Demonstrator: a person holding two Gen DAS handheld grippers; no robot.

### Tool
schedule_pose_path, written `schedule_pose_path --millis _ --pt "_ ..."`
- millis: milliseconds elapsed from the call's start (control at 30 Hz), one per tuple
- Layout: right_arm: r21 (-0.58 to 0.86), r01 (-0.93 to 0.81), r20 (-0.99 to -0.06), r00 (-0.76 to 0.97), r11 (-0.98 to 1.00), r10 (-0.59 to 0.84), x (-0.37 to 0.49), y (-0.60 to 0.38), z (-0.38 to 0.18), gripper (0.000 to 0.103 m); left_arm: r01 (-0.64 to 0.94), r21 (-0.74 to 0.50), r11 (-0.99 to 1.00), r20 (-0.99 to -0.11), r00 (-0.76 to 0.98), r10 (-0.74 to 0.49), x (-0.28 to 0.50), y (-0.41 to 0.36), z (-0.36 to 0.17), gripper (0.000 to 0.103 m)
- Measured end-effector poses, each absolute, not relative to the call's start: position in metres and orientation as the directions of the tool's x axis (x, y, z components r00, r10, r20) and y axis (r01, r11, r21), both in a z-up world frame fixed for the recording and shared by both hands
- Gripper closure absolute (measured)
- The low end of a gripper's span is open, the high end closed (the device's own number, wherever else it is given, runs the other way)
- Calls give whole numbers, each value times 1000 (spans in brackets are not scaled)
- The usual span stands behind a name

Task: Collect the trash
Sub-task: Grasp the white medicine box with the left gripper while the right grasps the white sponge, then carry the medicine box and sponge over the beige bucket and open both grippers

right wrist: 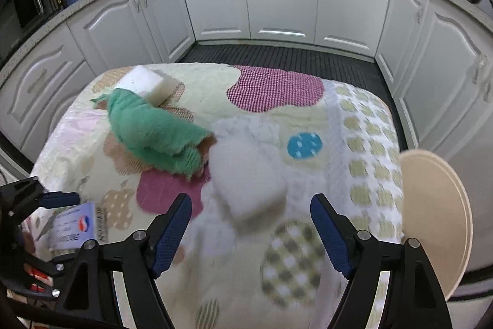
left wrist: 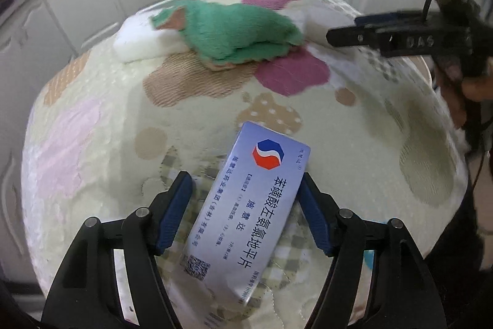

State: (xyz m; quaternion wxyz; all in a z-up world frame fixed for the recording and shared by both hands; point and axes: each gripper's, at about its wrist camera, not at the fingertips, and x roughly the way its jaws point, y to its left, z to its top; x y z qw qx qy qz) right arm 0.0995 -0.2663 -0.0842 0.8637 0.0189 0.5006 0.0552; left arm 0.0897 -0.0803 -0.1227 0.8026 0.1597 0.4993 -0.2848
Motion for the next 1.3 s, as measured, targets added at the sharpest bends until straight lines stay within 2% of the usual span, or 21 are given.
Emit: schedule_pose_path --millis 33,67,100,133,467,867,1300 --pt "92 -81 -866 485 992 120 104 -266 -88 26 600 -38 799 -890 343 -300 92 -78 -122 44" --pt "109 -76 -868 478 991 132 108 -268 -93 33 593 -34 805 -890 349 -295 92 -77 -121 49" --pt "125 -64 -870 472 990 141 109 -270 -97 43 589 -36 807 -890 349 -294 92 -76 -120 49" --pt "148 -44 -870 469 988 151 107 -274 -99 60 583 -44 812 -889 348 -298 92 -76 -119 50" --pt "198 -38 -806 563 979 185 46 -301 -61 62 532 -92 842 -854 393 -342 84 -89 -96 51" --pt "170 82 -791 606 982 87 -5 -354 -44 62 589 -154 793 -818 375 -437 69 -168 -68 51" --pt "152 241 -803 595 959 -22 -30 -422 -52 62 680 -113 725 -794 377 -477 64 -272 -53 51"
